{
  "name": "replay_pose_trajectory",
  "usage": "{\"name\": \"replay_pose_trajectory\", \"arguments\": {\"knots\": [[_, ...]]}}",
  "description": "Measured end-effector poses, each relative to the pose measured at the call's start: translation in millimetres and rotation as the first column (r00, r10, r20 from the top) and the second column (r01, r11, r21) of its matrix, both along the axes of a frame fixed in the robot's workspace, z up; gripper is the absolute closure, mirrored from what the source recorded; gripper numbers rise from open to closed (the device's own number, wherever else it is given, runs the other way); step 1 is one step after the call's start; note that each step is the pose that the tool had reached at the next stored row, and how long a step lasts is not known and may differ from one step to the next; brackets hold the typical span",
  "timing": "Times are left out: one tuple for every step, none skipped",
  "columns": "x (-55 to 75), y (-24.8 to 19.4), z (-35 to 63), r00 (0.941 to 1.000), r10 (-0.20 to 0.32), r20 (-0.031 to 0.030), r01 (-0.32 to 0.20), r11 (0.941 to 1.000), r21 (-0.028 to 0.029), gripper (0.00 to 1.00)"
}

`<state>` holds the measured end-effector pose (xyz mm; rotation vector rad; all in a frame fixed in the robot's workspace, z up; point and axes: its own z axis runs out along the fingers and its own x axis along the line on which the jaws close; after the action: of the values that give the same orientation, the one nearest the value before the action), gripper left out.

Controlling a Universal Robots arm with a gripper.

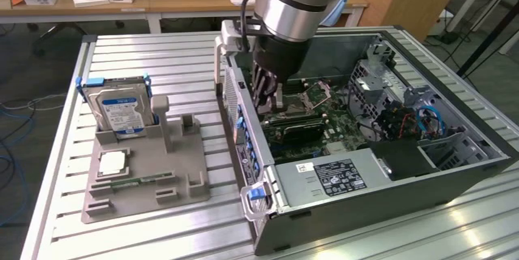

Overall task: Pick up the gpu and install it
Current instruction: 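Press down on the gpu until it lock into place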

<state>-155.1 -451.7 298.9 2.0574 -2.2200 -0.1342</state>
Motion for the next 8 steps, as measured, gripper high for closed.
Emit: {"name": "replay_pose_trajectory", "arguments": {"knots": [[0.0, 0.0, -0.3, 1.0000, 0.000, 0.0003, 0.000, 1.0000, -0.0002, 0.89], [0.1, -0.1, -0.6, 1.0000, 0.000, 0.0007, 0.000, 1.0000, -0.0002, 0.89], [0.1, -0.1, -1.1, 1.0000, 0.000, 0.0012, 0.000, 1.0000, -0.0002, 0.89], [0.1, -0.1, -1.6, 1.0000, 0.000, 0.0017, 0.000, 1.0000, -0.0002, 0.89], [0.1, -0.1, -2.0, 1.0000, 0.000, 0.0022, 0.000, 1.0000, -0.0002, 0.89], [0.0, 0.0, -2.4, 1.0000, 0.000, 0.0026, 0.000, 1.0000, -0.0003, 0.89], [0.0, 0.0, -2.5, 1.0000, 0.000, 0.0027, 0.000, 1.0000, -0.0004, 0.89], [0.0, 0.0, -2.5, 1.0000, 0.000, 0.0028, 0.000, 1.0000, -0.0003, 0.89]]}}
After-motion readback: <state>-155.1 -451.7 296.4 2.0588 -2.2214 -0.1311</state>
